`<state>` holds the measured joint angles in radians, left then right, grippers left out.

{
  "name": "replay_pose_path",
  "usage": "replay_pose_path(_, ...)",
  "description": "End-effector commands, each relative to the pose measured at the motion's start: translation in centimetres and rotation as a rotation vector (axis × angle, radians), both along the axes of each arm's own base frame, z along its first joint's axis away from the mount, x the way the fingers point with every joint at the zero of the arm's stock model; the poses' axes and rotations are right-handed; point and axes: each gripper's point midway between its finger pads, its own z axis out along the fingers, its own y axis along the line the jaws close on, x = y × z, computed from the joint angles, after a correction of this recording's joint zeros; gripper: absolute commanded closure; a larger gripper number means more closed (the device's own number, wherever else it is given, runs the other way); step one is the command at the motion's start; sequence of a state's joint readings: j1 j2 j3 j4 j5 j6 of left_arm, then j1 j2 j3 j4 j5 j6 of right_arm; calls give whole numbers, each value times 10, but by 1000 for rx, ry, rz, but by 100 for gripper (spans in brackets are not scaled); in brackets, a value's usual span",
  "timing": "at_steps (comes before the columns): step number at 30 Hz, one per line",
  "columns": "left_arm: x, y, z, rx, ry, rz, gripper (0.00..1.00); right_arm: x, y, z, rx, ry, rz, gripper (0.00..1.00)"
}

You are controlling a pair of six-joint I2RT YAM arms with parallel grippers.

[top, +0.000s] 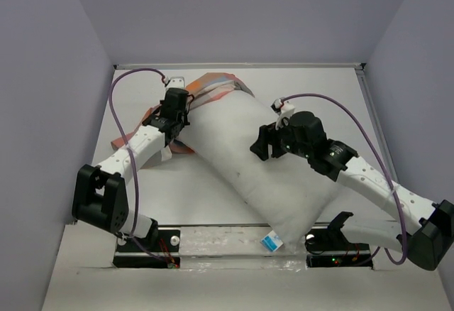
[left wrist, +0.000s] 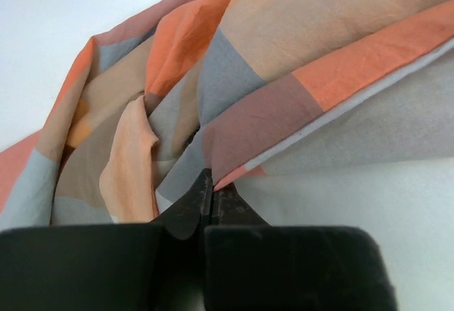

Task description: Put the pillow into the pillowcase

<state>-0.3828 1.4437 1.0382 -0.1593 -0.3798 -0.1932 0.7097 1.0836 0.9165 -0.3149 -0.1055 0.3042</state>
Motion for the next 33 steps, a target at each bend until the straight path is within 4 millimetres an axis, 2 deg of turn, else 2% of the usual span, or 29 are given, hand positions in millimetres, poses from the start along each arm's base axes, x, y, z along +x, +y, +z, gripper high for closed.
replay_pose_path(1, 1, -13, 54, -116, -137, -53, 100, -2, 25, 42, 36, -83, 96, 22)
replay_pose_path(2, -6, -24, 74, -186, -178, -113, 100, 1, 31, 36, 6, -80, 109, 19)
replay_pose_path(3, -11, -31, 83, -224, -192, -149, 100, -3, 43, 47, 12, -101, 137, 16)
replay_pose_path(4, -17, -38, 90, -255, -192, -184, 100, -2, 50, 47, -1, -108, 155, 15)
replay_pose_path(5, -29, -52, 106, -329, -210, -255, 100, 3, 60, 35, -29, -89, 166, 14)
replay_pose_path(7, -44, -68, 120, -406, -211, -340, 100, 14, 71, 37, -42, -100, 156, 13)
replay_pose_path(8, -56, -83, 126, -461, -200, -419, 100, 20, 76, 34, -50, -96, 149, 13)
replay_pose_path(9, -67, -88, 133, -510, -205, -447, 100, 29, 82, 20, -78, -77, 138, 12)
replay_pose_path(11, -87, -107, 138, -593, -184, -551, 100, 41, 89, 23, -81, -93, 118, 10)
replay_pose_path(14, -108, -129, 145, -688, -169, -647, 100, 61, 92, 9, -116, -90, 45, 8)
replay_pose_path(16, -117, -140, 143, -709, -153, -683, 100, 72, 92, 1, -130, -92, -1, 8)
replay_pose_path(17, -119, -143, 147, -725, -162, -692, 100, 75, 95, -13, -141, -73, -12, 8)
replay_pose_path(19, -125, -152, 147, -751, -153, -727, 100, 77, 99, -38, -163, -28, -16, 17)
replay_pose_path(20, -126, -155, 143, -756, -137, -728, 100, 79, 103, -41, -148, -28, -15, 28)
replay_pose_path(21, -126, -158, 143, -762, -138, -736, 100, 77, 108, -48, -141, -13, 4, 50)
replay_pose_path(22, -128, -164, 143, -765, -140, -755, 100, 77, 112, -52, -131, 3, 9, 66)
replay_pose_path(23, -130, -168, 142, -765, -135, -762, 100, 77, 115, -53, -115, 9, 9, 85)
replay_pose_path(24, -128, -170, 136, -758, -128, -751, 100, 82, 121, -37, -56, -30, -1, 100)
replay_pose_path(25, -129, -172, 134, -752, -125, -752, 100, 79, 118, -34, -29, -38, -15, 100)
replay_pose_path(26, -129, -173, 131, -746, -122, -746, 100, 79, 116, -20, 22, -51, -41, 100)
replay_pose_path(27, -131, -172, 125, -742, -115, -736, 100, 87, 104, 24, 114, -139, -109, 100)
replay_pose_path(28, -130, -169, 121, -736, -118, -719, 100, 88, 90, 32, 141, -152, -160, 100)
replay_pose_path(29, -130, -166, 119, -728, -124, -712, 100, 88, 81, 53, 183, -198, -198, 100)
replay_pose_path(30, -131, -163, 110, -718, -112, -696, 100, 83, 57, 93, 249, -275, -268, 100)
replay_pose_path(33, -128, -163, 102, -709, -99, -683, 100, 71, 14, 138, 320, -384, -378, 100)
